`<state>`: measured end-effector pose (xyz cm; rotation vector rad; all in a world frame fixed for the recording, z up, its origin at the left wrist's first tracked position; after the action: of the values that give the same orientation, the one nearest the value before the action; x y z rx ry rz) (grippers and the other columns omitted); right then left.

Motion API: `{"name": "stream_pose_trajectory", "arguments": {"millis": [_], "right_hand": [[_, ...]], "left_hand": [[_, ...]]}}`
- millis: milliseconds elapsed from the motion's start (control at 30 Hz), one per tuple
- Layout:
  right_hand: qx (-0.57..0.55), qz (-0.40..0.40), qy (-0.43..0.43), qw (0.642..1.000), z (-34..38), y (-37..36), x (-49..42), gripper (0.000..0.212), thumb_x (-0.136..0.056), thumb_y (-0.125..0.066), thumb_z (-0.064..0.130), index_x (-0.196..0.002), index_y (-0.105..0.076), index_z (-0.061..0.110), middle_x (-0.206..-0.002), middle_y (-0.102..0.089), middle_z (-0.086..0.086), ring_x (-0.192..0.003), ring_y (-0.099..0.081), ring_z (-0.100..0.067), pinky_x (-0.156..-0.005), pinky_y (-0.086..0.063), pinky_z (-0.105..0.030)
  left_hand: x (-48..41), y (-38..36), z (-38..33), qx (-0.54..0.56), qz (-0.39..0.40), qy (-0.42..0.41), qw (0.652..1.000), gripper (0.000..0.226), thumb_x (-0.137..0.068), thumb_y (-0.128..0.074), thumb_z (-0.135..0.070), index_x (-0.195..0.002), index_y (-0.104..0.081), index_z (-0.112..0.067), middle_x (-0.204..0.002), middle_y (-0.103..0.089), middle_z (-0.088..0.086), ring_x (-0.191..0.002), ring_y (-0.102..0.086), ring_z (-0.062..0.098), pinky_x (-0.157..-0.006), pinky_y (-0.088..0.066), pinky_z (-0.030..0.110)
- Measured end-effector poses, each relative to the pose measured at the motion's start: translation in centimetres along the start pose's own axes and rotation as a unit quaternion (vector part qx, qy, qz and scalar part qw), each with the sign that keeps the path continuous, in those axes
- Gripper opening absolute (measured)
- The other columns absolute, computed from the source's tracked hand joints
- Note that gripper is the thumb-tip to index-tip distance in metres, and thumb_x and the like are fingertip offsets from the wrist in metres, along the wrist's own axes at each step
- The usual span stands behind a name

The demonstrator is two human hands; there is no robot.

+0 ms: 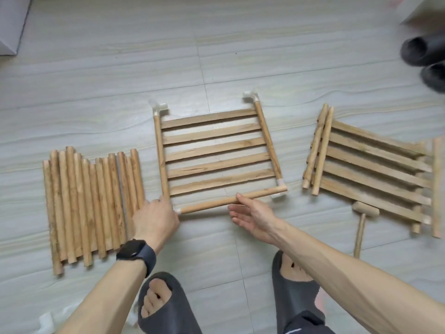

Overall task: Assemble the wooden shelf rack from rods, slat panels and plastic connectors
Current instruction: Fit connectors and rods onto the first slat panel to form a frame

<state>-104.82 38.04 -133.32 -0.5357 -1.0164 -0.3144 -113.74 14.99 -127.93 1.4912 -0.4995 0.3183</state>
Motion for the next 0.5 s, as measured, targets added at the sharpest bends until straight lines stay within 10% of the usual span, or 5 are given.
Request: {"name": "stream_pose_trajectory", "arguments": {"millis": [133, 267, 500], "right_hand": [[0.06, -0.065, 0.009, 0.996, -0.9, 4.8, 1.8, 0.014, -0.096, -0.064, 0.017, -0.095, -0.068, 0.003, -0.082, -0.067, -0.012, -0.063, -0.065, -0.02, -0.058, -0.055, -0.028], [-0.047, -0.257, 0.088, 0.961, 1.9, 12.7, 3.1, 0.026, -0.107, -0.046, 0.026, -0.112, -0.053, 0.002, -0.093, -0.061, -0.014, -0.077, -0.066, -0.026, -0.066, -0.054, -0.032], [0.041, -0.155, 0.034, 0.986, 7.6, 10.9, 0.0, 0.03, -0.099, -0.061, 0.043, -0.109, -0.061, 0.015, -0.116, -0.06, -0.013, -0.091, -0.072, -0.032, -0.072, -0.06, -0.037]], "left_hand": [[0.3, -1.3, -5.2, -0.014, -0.013, -0.146, 0.989, 0.056, -0.097, -0.053, -0.042, -0.148, -0.034, -0.03, -0.16, -0.029, 0.009, -0.146, -0.023, 0.041, -0.107, -0.035, 0.065], [-1.2, -4.0, -7.0, -0.058, 0.036, -0.165, 0.984, 0.035, -0.099, -0.041, -0.061, -0.125, -0.047, -0.038, -0.168, -0.008, -0.002, -0.15, -0.002, 0.049, -0.108, -0.017, 0.079], [-2.7, -4.7, -5.5, 0.011, 0.055, -0.187, 0.981, 0.033, -0.098, -0.033, -0.065, -0.108, -0.049, -0.038, -0.169, -0.007, -0.009, -0.151, -0.004, 0.048, -0.107, -0.017, 0.08]]}}
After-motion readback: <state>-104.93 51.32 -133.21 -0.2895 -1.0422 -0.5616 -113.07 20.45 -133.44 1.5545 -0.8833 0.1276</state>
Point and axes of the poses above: each hand's wrist, its own x-axis away from the middle knuckle, its own y-axis out of the back of the hand, z = x × y, the point moved 7 cm from there along -x, towards the middle knuckle
